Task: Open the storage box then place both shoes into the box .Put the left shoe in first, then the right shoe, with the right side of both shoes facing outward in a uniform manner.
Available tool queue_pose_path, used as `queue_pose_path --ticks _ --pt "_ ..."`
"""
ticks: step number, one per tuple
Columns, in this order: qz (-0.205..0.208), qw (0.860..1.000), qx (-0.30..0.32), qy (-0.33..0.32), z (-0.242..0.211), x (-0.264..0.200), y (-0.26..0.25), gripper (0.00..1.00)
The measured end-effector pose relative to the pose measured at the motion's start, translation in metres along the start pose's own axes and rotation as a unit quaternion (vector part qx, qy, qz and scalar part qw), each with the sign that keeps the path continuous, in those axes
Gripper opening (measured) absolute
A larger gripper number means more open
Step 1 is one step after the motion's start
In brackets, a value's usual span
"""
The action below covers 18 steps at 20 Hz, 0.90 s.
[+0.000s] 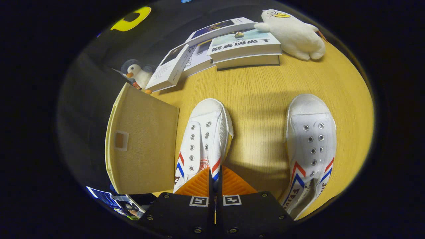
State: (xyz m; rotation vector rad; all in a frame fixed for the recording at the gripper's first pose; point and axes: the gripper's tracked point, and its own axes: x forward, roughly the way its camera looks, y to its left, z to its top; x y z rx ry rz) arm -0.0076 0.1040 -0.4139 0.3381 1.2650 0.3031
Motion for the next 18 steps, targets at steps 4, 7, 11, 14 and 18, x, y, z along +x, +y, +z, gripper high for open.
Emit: queue_pose_path --ticks 4,7,11,14,18 --pt "0.013 1.000 0.012 -0.023 0.017 -0.037 0.020 0.02" --pt "0.025 0.999 0.005 -0.044 0.034 -0.067 0.044 0.02" --pt "0.022 0.998 -0.020 -0.061 0.053 -0.098 0.074 0.02" --pt "0.036 0.997 -0.030 -0.064 0.061 -0.109 0.103 0.02" --pt "0.059 0.995 -0.062 -0.054 0.064 -0.107 0.148 0.02"
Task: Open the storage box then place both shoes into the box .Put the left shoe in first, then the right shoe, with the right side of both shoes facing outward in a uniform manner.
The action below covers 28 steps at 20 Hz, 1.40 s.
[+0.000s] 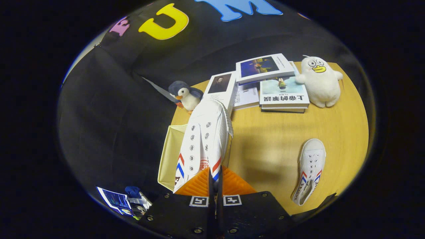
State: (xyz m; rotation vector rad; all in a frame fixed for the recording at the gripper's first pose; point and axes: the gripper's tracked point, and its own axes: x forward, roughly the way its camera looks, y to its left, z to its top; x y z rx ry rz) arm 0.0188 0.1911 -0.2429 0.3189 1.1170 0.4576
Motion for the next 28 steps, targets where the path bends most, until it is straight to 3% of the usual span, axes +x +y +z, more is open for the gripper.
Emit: queue_pose_path --ticks 6,11,17,28 --pt "0.032 0.998 -0.047 0.035 -0.006 0.031 0.065 0.02" --pt "0.035 0.994 -0.073 0.070 -0.017 0.068 0.097 0.02" --pt "0.003 0.990 -0.095 0.104 -0.031 0.111 0.105 0.02" --pt "-0.023 0.983 -0.117 0.138 -0.055 0.137 0.113 0.02"
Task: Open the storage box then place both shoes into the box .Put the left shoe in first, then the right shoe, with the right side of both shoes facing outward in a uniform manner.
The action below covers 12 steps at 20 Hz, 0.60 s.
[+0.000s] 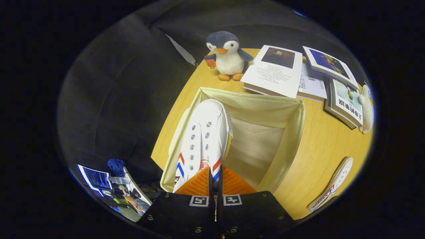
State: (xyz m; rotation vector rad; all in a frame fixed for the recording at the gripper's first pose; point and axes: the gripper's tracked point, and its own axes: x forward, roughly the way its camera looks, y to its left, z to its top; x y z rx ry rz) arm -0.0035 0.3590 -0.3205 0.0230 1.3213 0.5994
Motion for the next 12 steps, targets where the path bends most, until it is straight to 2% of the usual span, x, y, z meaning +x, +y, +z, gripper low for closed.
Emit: queue_pose_path --ticks 3,5,6,8,12 --pt "-0.013 1.000 -0.005 0.006 -0.002 0.002 0.002 0.02" --pt "-0.011 1.000 -0.016 -0.010 0.005 0.002 0.003 0.25" --pt "-0.026 0.999 -0.030 -0.014 0.005 0.012 -0.010 0.50" --pt "-0.051 0.997 -0.060 -0.021 0.013 -0.002 -0.019 0.98" --pt "-0.042 0.997 -0.051 -0.037 0.015 -0.018 -0.019 0.98"
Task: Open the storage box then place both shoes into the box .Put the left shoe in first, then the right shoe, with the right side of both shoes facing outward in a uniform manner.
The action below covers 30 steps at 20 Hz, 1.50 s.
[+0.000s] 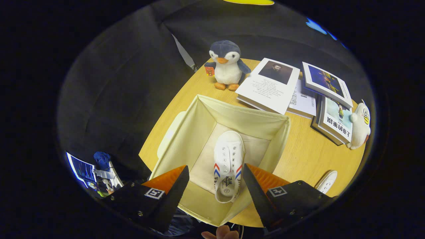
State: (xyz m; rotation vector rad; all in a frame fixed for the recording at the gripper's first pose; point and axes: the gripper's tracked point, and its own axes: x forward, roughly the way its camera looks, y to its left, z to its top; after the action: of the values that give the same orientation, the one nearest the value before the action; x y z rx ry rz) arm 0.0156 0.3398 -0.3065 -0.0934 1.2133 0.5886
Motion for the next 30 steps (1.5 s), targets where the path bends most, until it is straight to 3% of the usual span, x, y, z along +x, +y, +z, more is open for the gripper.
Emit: queue_pose_path --ticks 6,11,19,30 --pt "0.009 0.999 0.012 -0.047 0.007 -0.047 -0.020 0.97" --pt "-0.011 0.995 0.024 -0.095 0.005 -0.090 -0.058 0.98" --pt "-0.097 0.985 0.074 -0.121 -0.041 -0.128 -0.167 0.98" --pt "-0.172 0.969 0.144 -0.098 -0.131 -0.155 -0.286 0.98"
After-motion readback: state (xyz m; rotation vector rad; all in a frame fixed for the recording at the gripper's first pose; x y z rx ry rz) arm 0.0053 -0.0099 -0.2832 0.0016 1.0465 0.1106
